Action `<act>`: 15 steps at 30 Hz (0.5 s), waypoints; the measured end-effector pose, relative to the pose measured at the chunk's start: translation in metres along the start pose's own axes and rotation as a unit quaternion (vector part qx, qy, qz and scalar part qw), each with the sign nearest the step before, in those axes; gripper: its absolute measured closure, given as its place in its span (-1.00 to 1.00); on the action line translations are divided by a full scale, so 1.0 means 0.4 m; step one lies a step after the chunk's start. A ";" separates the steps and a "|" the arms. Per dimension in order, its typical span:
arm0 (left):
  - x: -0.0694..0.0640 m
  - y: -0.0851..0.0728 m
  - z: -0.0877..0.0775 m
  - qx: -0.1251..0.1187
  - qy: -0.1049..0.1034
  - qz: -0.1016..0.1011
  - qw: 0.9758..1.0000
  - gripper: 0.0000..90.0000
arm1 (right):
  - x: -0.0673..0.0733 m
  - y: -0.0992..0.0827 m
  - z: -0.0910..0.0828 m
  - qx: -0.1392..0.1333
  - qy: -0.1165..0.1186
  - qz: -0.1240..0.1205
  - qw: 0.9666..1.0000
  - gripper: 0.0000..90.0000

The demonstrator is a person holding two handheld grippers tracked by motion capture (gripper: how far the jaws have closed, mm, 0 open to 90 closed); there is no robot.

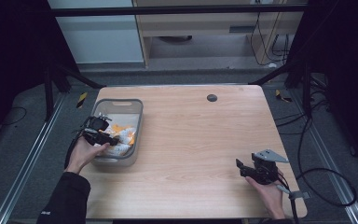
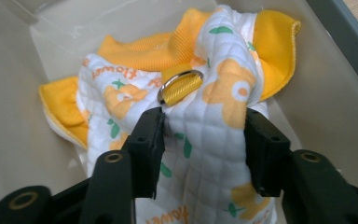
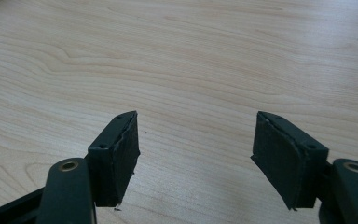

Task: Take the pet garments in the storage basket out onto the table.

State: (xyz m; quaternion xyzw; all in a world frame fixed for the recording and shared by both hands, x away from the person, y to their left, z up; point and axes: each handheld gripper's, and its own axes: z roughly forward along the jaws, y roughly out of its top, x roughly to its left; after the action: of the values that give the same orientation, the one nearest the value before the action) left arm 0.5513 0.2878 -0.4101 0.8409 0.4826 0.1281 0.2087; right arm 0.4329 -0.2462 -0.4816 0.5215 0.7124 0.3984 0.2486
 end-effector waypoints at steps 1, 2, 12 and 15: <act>0.001 0.001 0.002 0.001 -0.002 -0.001 1.000 0.24 | 0.000 0.000 0.000 0.000 0.000 -0.001 1.000 -0.31; 0.002 0.002 0.003 0.005 -0.003 -0.002 1.000 0.28 | 0.000 0.000 0.000 0.001 0.000 0.000 1.000 -0.31; 0.001 0.004 0.016 0.030 0.006 0.003 1.000 0.71 | 0.000 0.000 0.001 0.002 0.002 -0.001 1.000 -0.31; 0.001 0.006 0.014 0.033 0.010 0.004 0.999 0.76 | 0.000 0.000 0.001 0.002 0.002 -0.003 1.000 -0.32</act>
State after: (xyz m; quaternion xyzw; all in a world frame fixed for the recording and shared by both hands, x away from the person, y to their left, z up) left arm 0.5557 0.2858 -0.4138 0.8477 0.4854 0.1214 0.1759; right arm 0.4331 -0.2462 -0.4820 0.5194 0.7150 0.3973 0.2473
